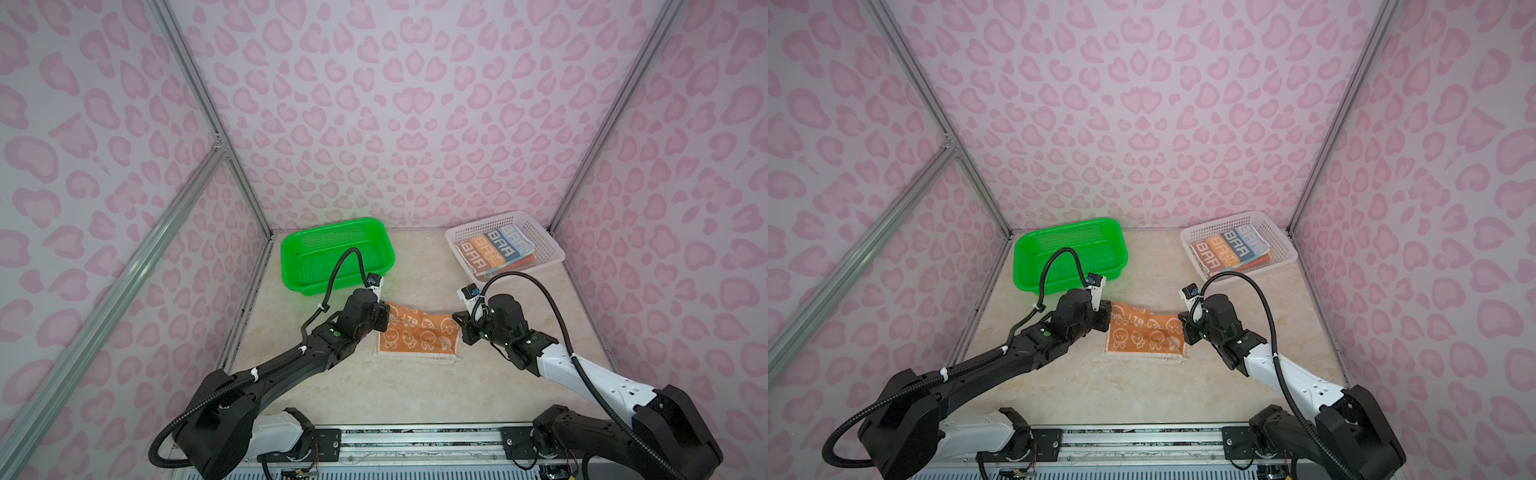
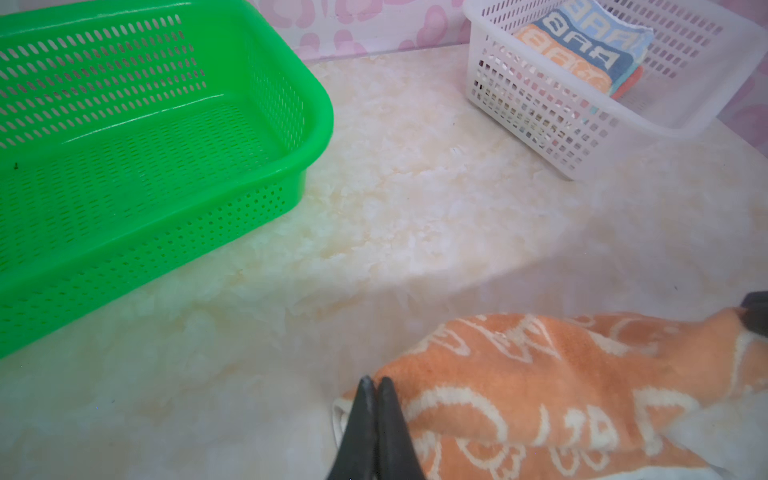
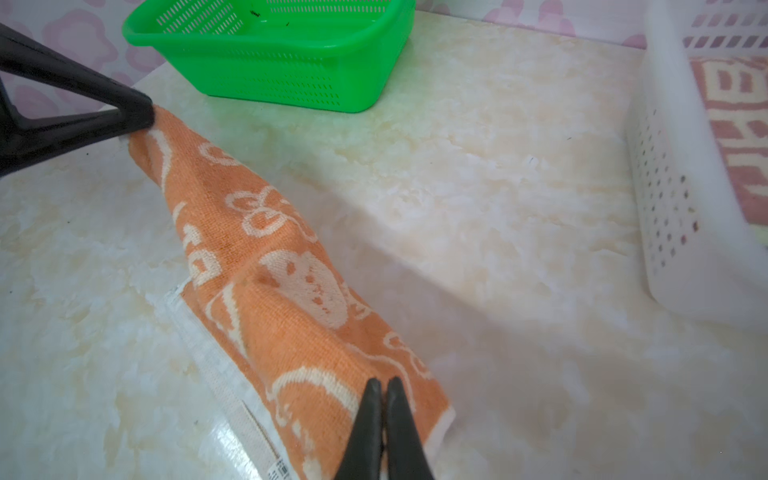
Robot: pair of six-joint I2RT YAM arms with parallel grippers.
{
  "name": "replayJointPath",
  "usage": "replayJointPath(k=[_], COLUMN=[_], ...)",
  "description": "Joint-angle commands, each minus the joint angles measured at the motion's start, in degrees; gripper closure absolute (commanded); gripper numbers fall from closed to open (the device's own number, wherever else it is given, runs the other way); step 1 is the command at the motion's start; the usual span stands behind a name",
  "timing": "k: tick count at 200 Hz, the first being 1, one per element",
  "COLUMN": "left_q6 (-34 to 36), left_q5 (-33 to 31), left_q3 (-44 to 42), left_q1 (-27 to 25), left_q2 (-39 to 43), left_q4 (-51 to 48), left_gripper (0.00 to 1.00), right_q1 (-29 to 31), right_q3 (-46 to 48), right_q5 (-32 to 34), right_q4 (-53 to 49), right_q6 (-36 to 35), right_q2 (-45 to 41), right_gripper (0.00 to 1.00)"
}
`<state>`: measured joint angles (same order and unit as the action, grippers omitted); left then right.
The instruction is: Fold and stack the towels
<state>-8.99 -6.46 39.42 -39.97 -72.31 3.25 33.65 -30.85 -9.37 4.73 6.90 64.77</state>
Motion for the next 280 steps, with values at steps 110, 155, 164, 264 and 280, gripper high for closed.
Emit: replayJointPath(k=[110, 155, 164, 264, 280], left_q6=[-9.1, -10.0, -9.8, -10.9, -11.8], left_q5=[-3.7, -5.5, -5.9, 1.8, 3.2], left_q3=[-7.3, -8.1, -7.8, -0.2, 0.2], left_q1=[-4.2, -4.7, -4.7, -5.0, -5.0], left_q2=[-3.4, 0.4, 2.3, 6.0, 2.9], left_q4=[-6.7, -8.4, -9.4, -12.6, -11.3], left_gripper=[0.94, 0.38, 0.27, 0.05, 0.09], right_q1=[14.5, 16.2, 16.3, 20.9, 22.4], right_q3=[15.5, 15.6, 15.5, 8.4, 7.9], right_q5=[12.6, 13.3, 14.4, 13.8, 14.0], right_q4=[-6.7, -13.4, -14.6, -10.0, -8.4], right_q6=[17.8, 19.1, 19.3, 21.1, 23.0], right_q2=[-9.0, -17.4, -19.7, -10.9, -6.3], right_gripper=[0.84, 0.63, 0.62, 0.79, 0.85])
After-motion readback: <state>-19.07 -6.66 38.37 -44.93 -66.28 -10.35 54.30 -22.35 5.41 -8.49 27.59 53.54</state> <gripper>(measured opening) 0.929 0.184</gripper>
